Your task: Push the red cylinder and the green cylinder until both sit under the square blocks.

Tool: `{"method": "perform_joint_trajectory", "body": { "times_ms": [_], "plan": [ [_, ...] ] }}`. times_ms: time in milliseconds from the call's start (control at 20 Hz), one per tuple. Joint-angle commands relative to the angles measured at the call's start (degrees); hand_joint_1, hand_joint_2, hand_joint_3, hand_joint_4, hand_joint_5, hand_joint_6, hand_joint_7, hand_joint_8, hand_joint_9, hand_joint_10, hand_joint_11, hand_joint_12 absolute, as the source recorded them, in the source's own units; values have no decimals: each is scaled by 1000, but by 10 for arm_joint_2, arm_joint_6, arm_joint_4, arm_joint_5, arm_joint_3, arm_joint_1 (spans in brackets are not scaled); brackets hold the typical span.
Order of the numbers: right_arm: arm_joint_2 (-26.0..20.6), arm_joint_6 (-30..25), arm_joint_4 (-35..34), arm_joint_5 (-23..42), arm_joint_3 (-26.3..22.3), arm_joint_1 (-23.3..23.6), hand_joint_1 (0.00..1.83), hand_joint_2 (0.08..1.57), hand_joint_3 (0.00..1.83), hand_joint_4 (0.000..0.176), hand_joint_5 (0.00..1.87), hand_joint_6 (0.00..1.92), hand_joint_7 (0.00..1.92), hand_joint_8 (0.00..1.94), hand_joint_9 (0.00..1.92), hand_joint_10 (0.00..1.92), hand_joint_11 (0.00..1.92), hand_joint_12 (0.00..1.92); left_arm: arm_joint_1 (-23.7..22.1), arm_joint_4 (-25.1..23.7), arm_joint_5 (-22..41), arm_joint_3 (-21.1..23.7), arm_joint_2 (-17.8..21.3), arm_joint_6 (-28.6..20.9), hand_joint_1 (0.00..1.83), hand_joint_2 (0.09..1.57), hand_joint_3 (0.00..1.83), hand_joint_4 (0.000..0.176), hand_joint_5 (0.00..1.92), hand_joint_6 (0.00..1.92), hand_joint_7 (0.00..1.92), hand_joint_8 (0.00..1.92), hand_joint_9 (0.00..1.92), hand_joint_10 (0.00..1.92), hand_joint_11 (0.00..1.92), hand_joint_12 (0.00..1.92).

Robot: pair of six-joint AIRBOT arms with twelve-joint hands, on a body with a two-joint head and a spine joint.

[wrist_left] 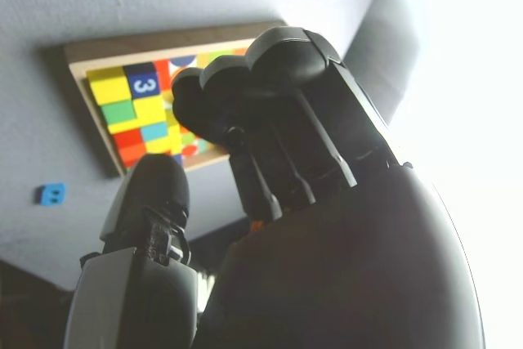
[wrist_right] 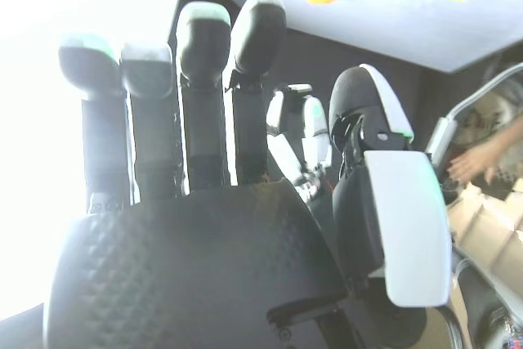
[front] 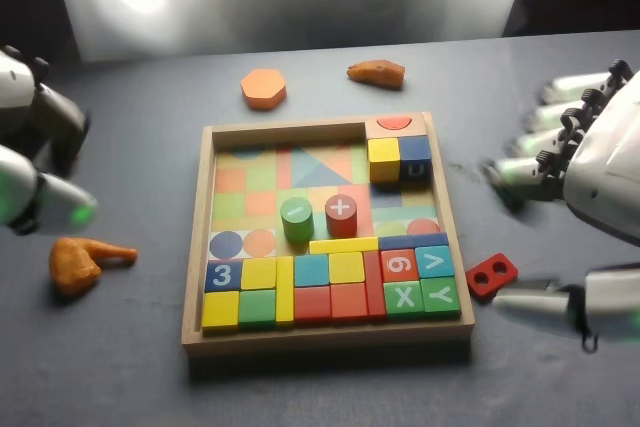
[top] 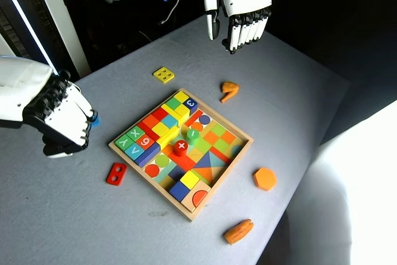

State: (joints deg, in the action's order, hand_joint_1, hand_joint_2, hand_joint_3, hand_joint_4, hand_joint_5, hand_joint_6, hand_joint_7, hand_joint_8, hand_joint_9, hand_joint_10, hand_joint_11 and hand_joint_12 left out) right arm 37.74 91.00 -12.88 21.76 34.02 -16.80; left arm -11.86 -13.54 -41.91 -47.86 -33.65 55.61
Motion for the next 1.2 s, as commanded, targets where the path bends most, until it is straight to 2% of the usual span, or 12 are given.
{"method": "perform_joint_trajectory", "body": {
  "times_ms": [0, 100, 200, 250, 300, 400, 500, 550, 650, 850, 1150],
  "plan": [
    [0, 4, 7, 67, -2, 1, 0, 1102, 50, 0, 104, 40, 93, 4, 16, 7, 0, 0, -5, -9, 48, 0, 6, 2, 0, 1159, 31, 16, 34, 9, 82, 6, 70, 17, 0, 289],
    [6, 18, 0, 67, -2, 0, 0, 1110, 47, 0, 104, 36, 96, 4, 25, 10, 0, 0, -5, -9, 48, 0, 6, 2, 0, 1165, 25, 14, 39, 9, 84, 5, 68, 13, 0, 301],
    [19, 84, -63, 71, -1, -1, 0, 1112, 44, 0, 131, 45, 102, 6, 34, 13, 0, 0, -5, -9, 48, -1, 6, 2, 0, 1171, 12, 14, 52, 7, 72, 1, 65, 7, 0, 352],
    [31, 134, -101, 84, -1, -3, 0, 1110, 41, 0, 124, 41, 97, 4, 29, 11, 0, 0, -5, -9, 48, 0, 6, 2, 0, 1171, 10, 17, 43, 3, 68, 0, 68, 7, 0, 359],
    [46, 163, -119, 110, 2, -9, 0, 1108, 39, 0, 119, 37, 106, 7, 39, 15, 0, 0, -5, -9, 48, 0, 6, 2, 0, 1171, 7, 17, 48, 3, 72, 1, 73, 7, 0, 403],
    [87, 209, -127, 157, 11, -24, 0, 1111, 35, 0, 131, 39, 121, 11, 53, 20, 10, 5, -5, -9, 48, -1, 6, 2, 0, 1169, 3, 16, 32, 1, 59, 1, 63, 1, 0, 368],
    [121, 268, -178, 171, 22, -24, 0, 1112, 30, 0, 279, 95, 136, 14, 58, 21, 0, 0, -5, -9, 48, -1, 6, 2, 0, 1172, 3, 17, 29, 0, 49, 1, 56, 2, 0, 344],
    [144, 290, -202, 179, 34, -23, 0, 1132, 16, 0, 460, 99, 137, 3, 34, 8, 0, 0, -5, -9, 45, -1, 6, 2, 0, 1177, 5, 14, 33, 3, 53, 3, 61, 5, 0, 340],
    [179, 294, -210, 185, 56, -16, 0, 1157, 4, 0, 684, 59, 146, 0, 3, 0, 0, 0, -6, -9, 45, -1, 6, 3, 0, 1177, 4, 12, 31, 1, 57, 5, 69, 8, 0, 340],
    [235, 314, -245, 194, 97, 1, 57, 1157, 0, 0, 915, 40, 175, 0, 0, 0, 0, 0, -14, -9, 46, -3, 6, 16, 0, 1175, 1, 14, 23, 0, 52, 0, 62, 2, 0, 286],
    [311, 309, -261, 204, 163, 21, 21, 1158, 0, 0, 953, 24, 176, 11, 0, 0, 0, 0, -14, -9, 46, -3, 5, 18, 0, 1189, 2, 11, 27, 5, 49, 3, 39, 0, 0, 229]
  ]
}}
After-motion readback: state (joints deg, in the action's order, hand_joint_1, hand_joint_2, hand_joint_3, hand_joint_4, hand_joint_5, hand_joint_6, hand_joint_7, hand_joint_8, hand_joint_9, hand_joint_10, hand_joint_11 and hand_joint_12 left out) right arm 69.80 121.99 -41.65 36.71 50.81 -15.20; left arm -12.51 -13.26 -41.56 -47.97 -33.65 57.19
